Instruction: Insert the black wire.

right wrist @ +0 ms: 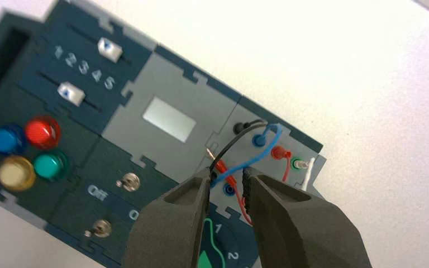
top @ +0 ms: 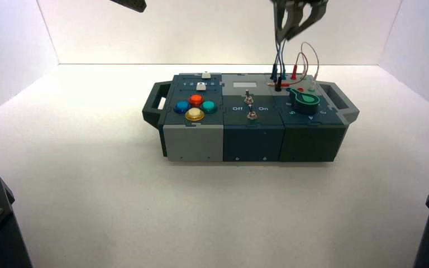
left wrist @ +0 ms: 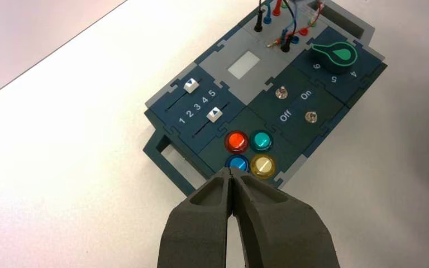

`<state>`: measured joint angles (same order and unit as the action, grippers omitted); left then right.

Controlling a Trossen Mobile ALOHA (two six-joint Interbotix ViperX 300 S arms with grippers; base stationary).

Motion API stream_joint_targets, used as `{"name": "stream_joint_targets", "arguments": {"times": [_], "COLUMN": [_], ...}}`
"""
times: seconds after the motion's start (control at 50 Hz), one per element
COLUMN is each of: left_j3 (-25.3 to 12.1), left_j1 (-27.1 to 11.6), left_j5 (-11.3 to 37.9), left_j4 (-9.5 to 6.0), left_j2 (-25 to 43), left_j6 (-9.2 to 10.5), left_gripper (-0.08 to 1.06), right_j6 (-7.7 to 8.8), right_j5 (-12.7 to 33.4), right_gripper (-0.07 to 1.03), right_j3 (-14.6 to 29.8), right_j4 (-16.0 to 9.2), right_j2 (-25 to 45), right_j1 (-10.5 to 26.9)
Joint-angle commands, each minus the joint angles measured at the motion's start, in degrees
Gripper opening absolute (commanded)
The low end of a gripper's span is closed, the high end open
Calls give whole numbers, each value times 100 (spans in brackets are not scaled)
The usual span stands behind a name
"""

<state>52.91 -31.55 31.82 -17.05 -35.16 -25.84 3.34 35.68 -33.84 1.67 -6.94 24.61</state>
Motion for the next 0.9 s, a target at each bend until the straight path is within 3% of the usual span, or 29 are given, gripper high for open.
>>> {"name": "stream_joint_targets", "arguments": {"times": [0.02,0.06,0.14,0.44,0.74,0.9], "left_j3": [-88,-79,-79,-62,35,70], "left_j1": [-18,-18,-18,-18,132,237], "left_j5": [-26,-26,-26,-79,-308,-387], "left_j4": [9,0,9,18,70,70], "left_j2": [-44,-44,-44,0,35,62], "left_j6": [-44,-44,-44,-35,-35,-35], "left_gripper": [-3,-3,-3,-3,-3,-3], "right_j6": [-246,-378,-422,-176,-26,9], "right_j5": [-70,-18,114,1020,984,545], "right_gripper": [33,33,33,33,33,33], "right_j3": [141,105,18,-369,-791,-1160], "right_j4": [0,0,0,0,26,26], "right_j2": [-439,-571,-729,-1125,-1415,-1608], "right_j1": [-62,-141,-229,-264,-264,-264]}}
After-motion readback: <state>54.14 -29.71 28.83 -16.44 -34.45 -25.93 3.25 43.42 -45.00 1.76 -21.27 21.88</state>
